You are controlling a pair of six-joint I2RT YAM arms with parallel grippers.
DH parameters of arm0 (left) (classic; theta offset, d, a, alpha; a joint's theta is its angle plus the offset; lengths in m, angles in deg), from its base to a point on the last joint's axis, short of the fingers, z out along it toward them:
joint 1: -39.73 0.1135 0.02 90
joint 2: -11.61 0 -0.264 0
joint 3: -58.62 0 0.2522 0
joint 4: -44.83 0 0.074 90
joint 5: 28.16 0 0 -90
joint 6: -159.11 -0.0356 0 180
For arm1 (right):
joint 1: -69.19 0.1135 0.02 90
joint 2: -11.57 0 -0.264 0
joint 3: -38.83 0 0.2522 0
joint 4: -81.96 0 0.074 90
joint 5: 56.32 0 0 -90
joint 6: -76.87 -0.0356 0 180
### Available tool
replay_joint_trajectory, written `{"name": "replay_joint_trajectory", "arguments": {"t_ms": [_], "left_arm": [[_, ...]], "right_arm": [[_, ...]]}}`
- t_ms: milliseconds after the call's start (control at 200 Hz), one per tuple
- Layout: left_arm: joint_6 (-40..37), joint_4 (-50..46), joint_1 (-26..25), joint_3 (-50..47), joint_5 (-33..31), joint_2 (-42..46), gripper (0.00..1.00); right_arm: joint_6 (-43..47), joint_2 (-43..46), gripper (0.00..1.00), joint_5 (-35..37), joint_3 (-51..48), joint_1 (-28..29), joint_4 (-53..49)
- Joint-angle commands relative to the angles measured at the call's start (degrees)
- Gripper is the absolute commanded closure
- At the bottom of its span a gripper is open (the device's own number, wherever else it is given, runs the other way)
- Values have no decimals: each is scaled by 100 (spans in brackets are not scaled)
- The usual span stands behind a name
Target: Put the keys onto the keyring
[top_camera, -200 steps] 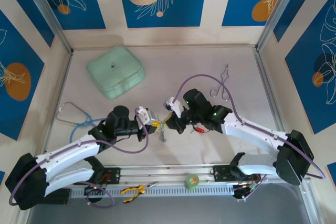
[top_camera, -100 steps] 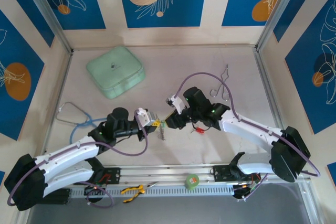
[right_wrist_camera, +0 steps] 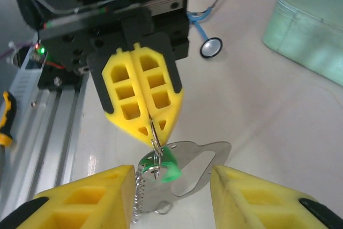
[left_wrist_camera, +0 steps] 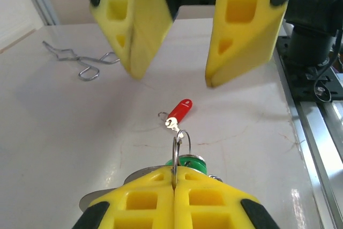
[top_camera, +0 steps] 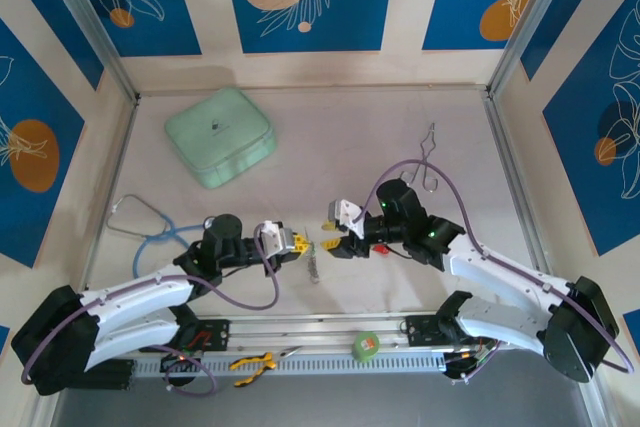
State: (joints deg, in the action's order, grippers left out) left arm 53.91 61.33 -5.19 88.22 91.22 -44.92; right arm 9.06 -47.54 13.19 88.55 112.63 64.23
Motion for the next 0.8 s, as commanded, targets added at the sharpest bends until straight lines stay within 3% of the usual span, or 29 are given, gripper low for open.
{"name": "replay_joint_trajectory", "arguments": {"t_ms": [0,160,425,690,795], "left_arm": [[-356,488,-61,-36,444,4,100],[-408,482,-62,-37,457,10,100],[-385,448,-67,-37,455,7,100],[-378,463,-68,-28,458,-16,100],[-374,459,-68,-28,457,-10,100]], "right_arm": [[983,-145,59,-286,161,100,-85],[1118,-344,60,-242,188,302,-19],[992,-491,73,-182,201,367,250],[877,-584,78,-293,231,411,436],[874,-632,86,-308,257,411,426]]}}
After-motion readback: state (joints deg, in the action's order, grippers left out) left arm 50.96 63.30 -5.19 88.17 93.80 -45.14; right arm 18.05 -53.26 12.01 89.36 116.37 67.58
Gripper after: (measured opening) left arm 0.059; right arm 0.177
